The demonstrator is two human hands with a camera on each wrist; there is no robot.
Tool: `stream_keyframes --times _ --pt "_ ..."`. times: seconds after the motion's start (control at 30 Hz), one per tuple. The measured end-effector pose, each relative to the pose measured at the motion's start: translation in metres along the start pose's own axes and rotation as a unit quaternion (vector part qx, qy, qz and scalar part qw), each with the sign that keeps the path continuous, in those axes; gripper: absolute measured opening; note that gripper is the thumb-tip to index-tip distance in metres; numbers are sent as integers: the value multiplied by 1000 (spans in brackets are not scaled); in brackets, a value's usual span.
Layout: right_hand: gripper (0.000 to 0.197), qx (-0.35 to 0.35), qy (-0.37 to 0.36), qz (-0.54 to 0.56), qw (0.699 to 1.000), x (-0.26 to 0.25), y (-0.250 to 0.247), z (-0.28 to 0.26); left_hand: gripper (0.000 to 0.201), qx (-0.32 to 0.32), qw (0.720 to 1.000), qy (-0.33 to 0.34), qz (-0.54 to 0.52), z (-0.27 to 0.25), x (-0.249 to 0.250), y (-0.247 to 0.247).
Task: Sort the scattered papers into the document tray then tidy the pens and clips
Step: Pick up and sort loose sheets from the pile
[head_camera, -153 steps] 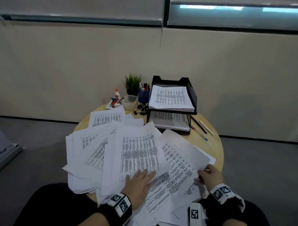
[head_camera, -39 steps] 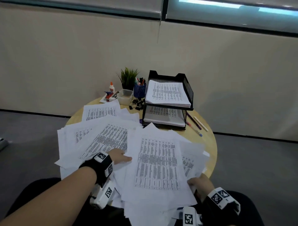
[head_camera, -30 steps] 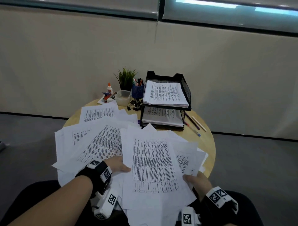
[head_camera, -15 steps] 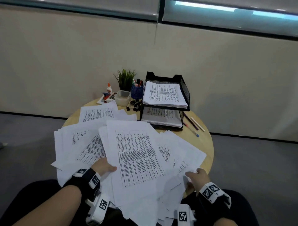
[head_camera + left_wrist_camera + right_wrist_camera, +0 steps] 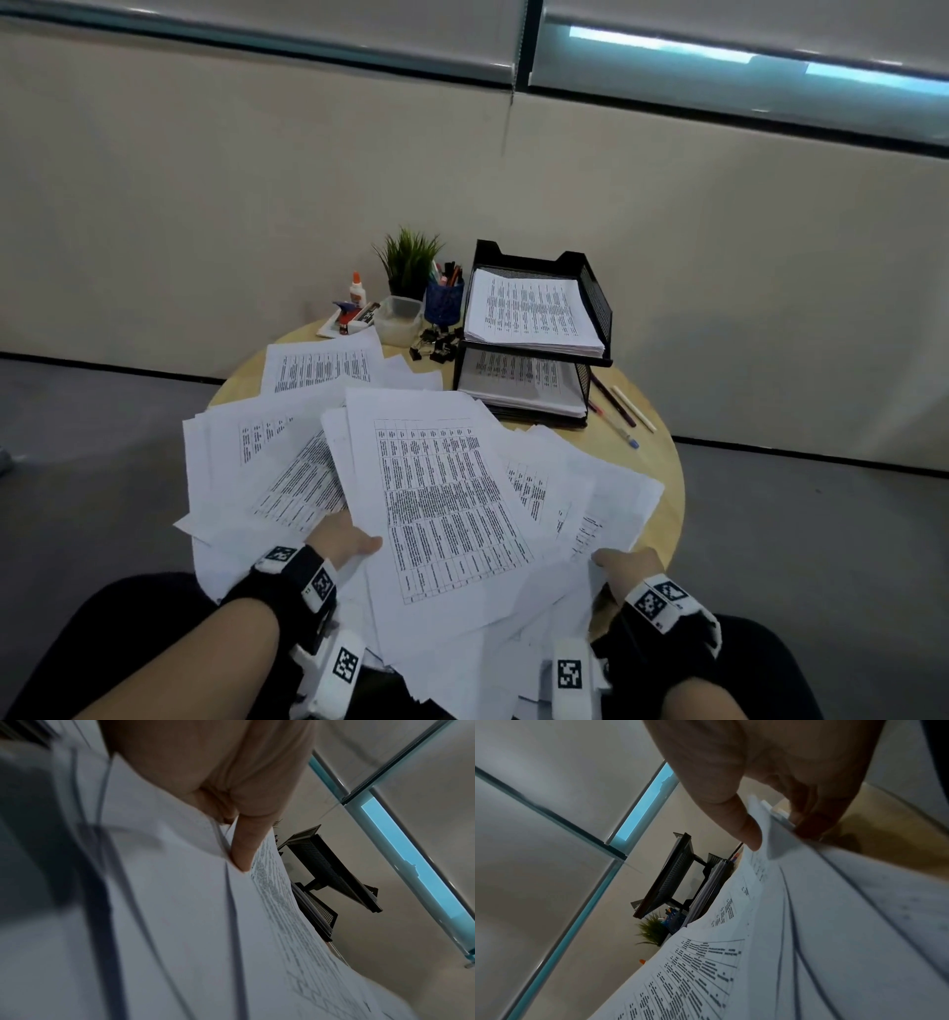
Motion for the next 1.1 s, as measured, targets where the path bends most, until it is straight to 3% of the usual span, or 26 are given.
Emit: stream_keyframes --times 0.07,0.1,0.2,0.33,0.43,0.57,0.87,1.1 --pt "2 6 -54 -6 999 -2 -2 -11 51 -1 1000 6 0 -1 1 1" --pt "12 9 -71 -26 997 -1 0 -11 50 0 1000 10 -1 -1 1 1" --pt "15 -10 -111 -101 989 -3 13 -22 49 11 999 9 -32 -1 -1 2" --pt "17 10 -123 -87 989 -11 0 -22 47 16 999 13 -46 -3 -2 2" --pt "26 73 -159 -94 980 -27 -27 -26 43 20 999 7 -28 -5 1 1" --pt "21 139 -210 -93 963 -52 -67 -47 43 25 1000 5 -14 -7 3 -1" --pt "29 270 -280 -104 915 -99 -163 -86 43 28 1000 5 12 -6 5 -2" --pt "21 313 -331 -51 889 -121 -226 -88 43 17 1000 -1 26 -9 6 -3"
Point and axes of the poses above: each hand's wrist, its own z-axis towards the middle knuckle, its own y-axis out of the palm, x = y × z, the point moved 7 cm from there along z, towards the middle knuckle, and after that the axes turned 6 degrees about y, right-handed, at the moved point
